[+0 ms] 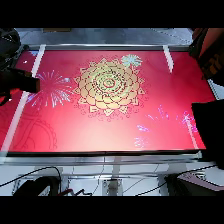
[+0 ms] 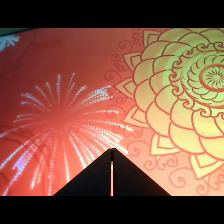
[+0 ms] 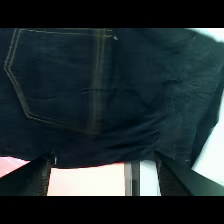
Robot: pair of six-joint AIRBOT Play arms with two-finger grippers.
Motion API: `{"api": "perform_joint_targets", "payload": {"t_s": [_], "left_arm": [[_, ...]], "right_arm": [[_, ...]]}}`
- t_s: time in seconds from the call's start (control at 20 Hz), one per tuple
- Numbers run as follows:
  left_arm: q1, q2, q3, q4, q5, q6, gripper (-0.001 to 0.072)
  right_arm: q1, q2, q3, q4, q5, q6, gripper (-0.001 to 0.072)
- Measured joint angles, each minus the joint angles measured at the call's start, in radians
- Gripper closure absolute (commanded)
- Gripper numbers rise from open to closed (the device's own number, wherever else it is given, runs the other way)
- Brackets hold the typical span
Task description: Fold the clothes and pants, and hang the long-sleeved shirts on hangers.
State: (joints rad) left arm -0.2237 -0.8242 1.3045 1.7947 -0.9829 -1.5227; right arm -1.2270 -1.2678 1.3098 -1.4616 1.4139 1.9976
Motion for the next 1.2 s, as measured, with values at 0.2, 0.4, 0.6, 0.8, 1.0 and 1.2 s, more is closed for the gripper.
{"api": "perform_joint_targets", "payload": {"t_s": [0.2,0.4,0.6,0.8,1.0,1.2], "left_arm": [[0.0,-0.001,0.0,0.0,0.0,0.0,0.0697],[0.0,-0.001,0.0,0.0,0.0,0.0,0.0697],[0.0,-0.001,0.0,0.0,-0.001,0.0,0.0697],[0.0,-0.001,0.0,0.0,0.0,0.0,0.0697],[0.0,-0.001,0.0,0.0,-0.001,0.0,0.0697],[0.0,-0.001,0.0,0.0,-0.001,0.0,0.0697]], "right_arm": [[0.006,0.0,0.0,0.0,0.01,-0.096,0.0401],[0.092,0.006,-0.011,0.055,0.044,-0.195,0.0679],[0.333,0.029,-0.039,0.126,0.057,-0.292,0.0678],[0.701,0.064,-0.069,0.151,0.031,-0.374,0.0679],[1.107,0.118,-0.081,0.108,-0.057,-0.42,0.0679],[1.395,0.172,-0.085,-0.05,-0.137,-0.367,0.0679]]}}
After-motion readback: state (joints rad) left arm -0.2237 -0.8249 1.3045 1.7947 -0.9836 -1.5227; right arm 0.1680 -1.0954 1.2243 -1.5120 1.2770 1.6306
